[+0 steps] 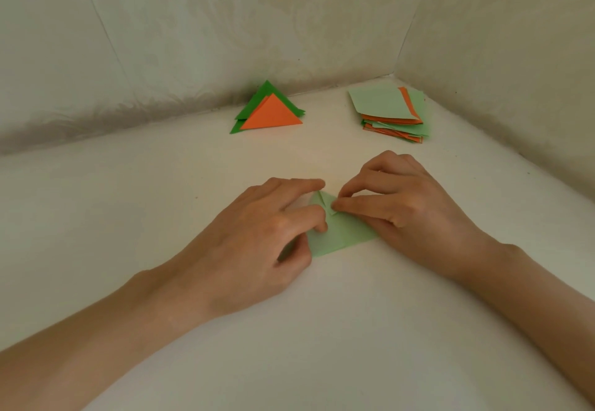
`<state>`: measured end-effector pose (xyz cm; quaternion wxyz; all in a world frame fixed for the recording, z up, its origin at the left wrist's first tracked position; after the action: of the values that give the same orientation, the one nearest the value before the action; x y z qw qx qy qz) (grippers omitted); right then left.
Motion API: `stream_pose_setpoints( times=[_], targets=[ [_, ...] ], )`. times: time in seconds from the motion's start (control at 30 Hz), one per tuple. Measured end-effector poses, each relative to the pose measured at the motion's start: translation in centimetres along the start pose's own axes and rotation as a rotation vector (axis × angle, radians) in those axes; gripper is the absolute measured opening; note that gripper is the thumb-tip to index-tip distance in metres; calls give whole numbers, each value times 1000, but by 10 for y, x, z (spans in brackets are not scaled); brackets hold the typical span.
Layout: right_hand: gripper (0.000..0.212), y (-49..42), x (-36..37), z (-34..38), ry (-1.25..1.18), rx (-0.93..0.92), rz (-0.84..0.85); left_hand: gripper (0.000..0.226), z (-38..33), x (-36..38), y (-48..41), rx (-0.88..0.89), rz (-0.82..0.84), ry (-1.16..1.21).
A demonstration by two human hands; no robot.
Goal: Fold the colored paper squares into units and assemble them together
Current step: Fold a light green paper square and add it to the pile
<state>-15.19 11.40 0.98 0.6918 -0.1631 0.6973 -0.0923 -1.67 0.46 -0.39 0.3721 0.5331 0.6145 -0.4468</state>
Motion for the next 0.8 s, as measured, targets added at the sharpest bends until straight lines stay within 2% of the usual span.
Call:
stream_pose_setpoints(
  times=[0.4,0.6,0.8],
  targets=[
    [23,0,-2,-4,33,-53,44,29,-3,-1,-2,54,23,-166],
    [24,2,-3,0,-45,-34,78,29,-3,-1,-3,56,44,-200],
    [35,1,-5,10,-7,-40,130,27,-3,0,-2,67,48,-215]
  ],
)
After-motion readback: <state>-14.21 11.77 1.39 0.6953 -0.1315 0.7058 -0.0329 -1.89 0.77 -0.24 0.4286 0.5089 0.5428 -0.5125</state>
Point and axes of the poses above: each hand's wrist, its own y-axis away from the middle knuckle, its own x-axis out of the palm, z = x × y, the point moved 4 cm from there along -y, towards the middle knuckle, and after that the axes turned 9 degrees about z, right-handed, at the moved point
